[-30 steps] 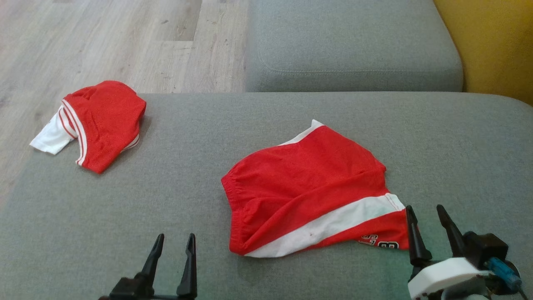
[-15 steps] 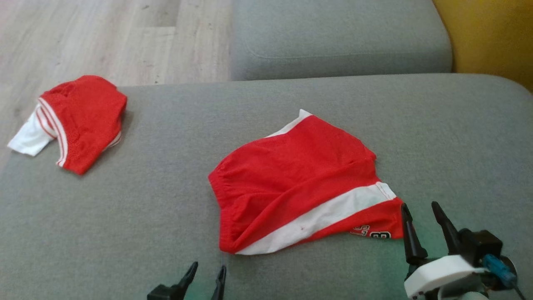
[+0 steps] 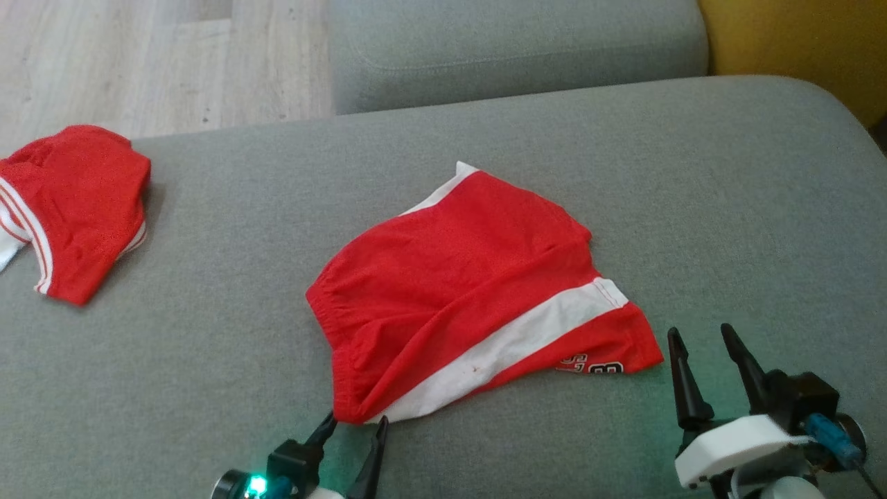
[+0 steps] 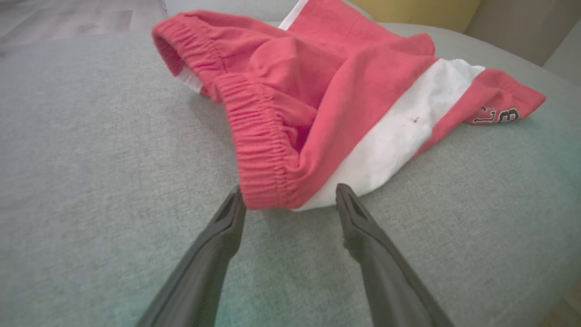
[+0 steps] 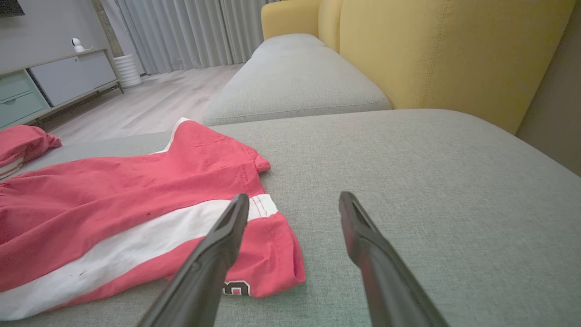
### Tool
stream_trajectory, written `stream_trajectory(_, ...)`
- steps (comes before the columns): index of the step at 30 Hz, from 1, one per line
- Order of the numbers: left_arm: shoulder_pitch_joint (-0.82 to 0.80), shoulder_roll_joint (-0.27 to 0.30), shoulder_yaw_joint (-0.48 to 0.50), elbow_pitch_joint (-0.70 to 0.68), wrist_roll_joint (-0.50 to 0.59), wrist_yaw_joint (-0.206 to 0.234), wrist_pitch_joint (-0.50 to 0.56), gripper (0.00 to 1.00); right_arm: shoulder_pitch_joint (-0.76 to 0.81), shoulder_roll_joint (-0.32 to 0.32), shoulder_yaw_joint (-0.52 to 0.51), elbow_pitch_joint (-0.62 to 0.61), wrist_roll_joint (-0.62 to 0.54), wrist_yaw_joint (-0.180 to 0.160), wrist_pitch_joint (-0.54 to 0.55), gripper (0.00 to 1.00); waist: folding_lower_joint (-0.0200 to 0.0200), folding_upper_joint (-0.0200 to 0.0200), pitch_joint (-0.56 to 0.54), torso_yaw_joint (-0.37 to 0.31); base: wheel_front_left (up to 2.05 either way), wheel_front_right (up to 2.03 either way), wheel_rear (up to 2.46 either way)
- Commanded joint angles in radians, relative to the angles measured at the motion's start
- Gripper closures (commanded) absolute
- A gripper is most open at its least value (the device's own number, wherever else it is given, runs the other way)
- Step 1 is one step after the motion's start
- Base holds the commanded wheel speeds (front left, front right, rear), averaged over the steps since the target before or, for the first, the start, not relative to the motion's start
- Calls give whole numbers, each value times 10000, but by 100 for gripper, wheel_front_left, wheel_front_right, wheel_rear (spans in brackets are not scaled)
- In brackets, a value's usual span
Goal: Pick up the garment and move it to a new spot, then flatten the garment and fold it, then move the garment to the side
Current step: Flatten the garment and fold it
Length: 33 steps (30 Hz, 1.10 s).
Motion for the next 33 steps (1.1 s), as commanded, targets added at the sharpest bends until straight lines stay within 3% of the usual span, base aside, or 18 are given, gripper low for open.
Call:
stream_trajectory(1, -577, 6, 189, -114, 106, 12, -178, 0, -580, -60, 166, -426, -77, 75, 8, 0, -1, 0, 97, -103, 0, 0, 0)
stream_trajectory(4, -705, -33, 102, 40, 166, 10, -313, 0, -592, -60, 110, -500, -97, 75, 32, 0, -1, 0, 172, -184, 0, 0, 0)
stream_trajectory(5, -739, -40, 89, 58, 193, 26, -352, 11, -601, -60, 95, -509, -103, 75, 30, 0, -1, 0, 192, -204, 0, 0, 0)
stream_trajectory(7, -789, -58, 74, 99, 219, 52, -404, 65, -622, -60, 57, -501, -113, 75, 18, 0, -1, 0, 221, -225, 0, 0, 0)
stream_trajectory(8, -811, -61, 61, 121, 239, 55, -421, 78, -633, -60, 38, -490, -119, 75, 12, 0, -1, 0, 231, -229, 0, 0, 0)
stream_trajectory(9, -829, -62, 66, 127, 250, 64, -437, 100, -642, -60, 18, -482, -123, 75, 7, 0, -1, 0, 243, -227, 0, 0, 0)
stream_trajectory(19, -747, 20, 1040, -1352, -56, 254, -484, 100, -1399, -60, 114, -11, -631, 75, 563, 0, -1, 0, 501, 106, 0, 0, 0)
stream_trajectory(33, -867, -24, 1432, -1469, -49, 182, -485, 100, -3568, -190, 1738, 3085, 299, 75, 2184, 0, -1, 0, 1013, 548, 0, 0, 0)
